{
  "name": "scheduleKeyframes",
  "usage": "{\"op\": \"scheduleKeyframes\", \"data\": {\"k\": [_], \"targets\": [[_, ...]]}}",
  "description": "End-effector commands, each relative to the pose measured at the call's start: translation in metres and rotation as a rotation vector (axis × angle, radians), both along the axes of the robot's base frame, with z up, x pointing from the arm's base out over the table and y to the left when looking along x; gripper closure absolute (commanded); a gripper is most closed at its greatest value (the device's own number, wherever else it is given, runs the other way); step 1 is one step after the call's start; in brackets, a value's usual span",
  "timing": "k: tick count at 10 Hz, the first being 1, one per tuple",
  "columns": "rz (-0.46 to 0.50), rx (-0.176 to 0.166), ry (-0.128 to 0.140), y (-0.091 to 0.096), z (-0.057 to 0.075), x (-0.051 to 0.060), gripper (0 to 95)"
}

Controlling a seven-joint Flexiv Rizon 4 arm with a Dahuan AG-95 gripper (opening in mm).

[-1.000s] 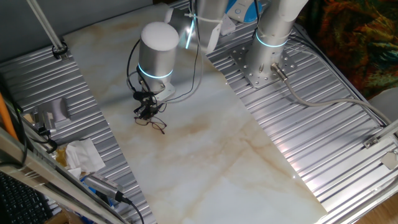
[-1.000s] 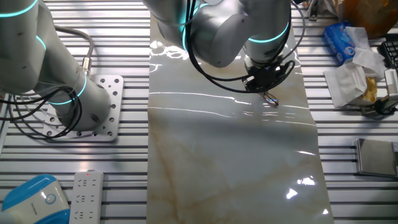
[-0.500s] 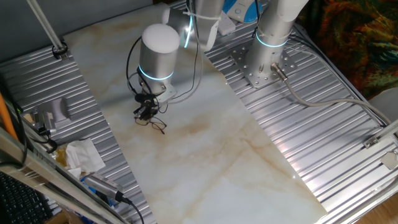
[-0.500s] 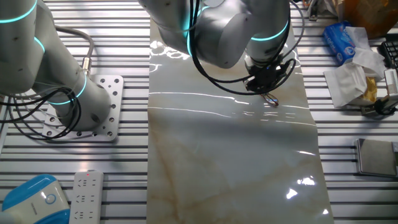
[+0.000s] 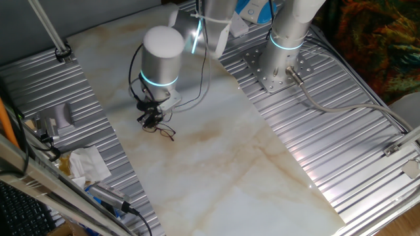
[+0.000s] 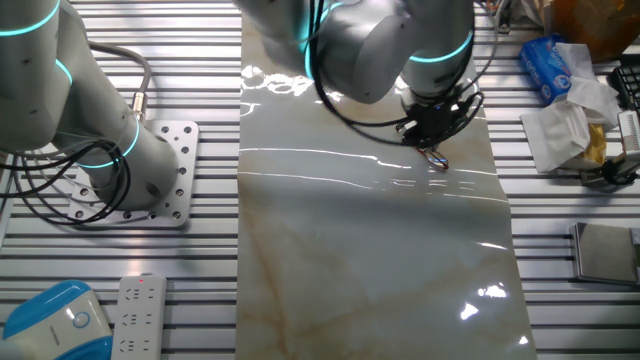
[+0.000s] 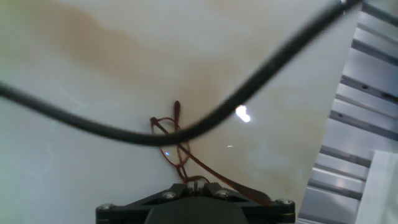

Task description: Unfold the leg of the glasses (with one hand)

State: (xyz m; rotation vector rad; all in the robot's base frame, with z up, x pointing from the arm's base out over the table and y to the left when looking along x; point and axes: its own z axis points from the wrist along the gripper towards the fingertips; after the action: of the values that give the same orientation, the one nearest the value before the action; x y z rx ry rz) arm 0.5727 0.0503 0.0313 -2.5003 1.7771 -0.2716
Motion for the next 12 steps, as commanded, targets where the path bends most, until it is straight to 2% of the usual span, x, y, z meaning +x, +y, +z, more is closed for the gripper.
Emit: {"op": "scheduleKeyframes", "data": {"k": [1, 12], "targets": [[0.000, -0.010, -0.021, -0.0027, 0.0011, -0.0006, 76.0], [0.006, -0.004, -0.030, -0.0068, -0.0085, -0.0023, 76.0]]}}
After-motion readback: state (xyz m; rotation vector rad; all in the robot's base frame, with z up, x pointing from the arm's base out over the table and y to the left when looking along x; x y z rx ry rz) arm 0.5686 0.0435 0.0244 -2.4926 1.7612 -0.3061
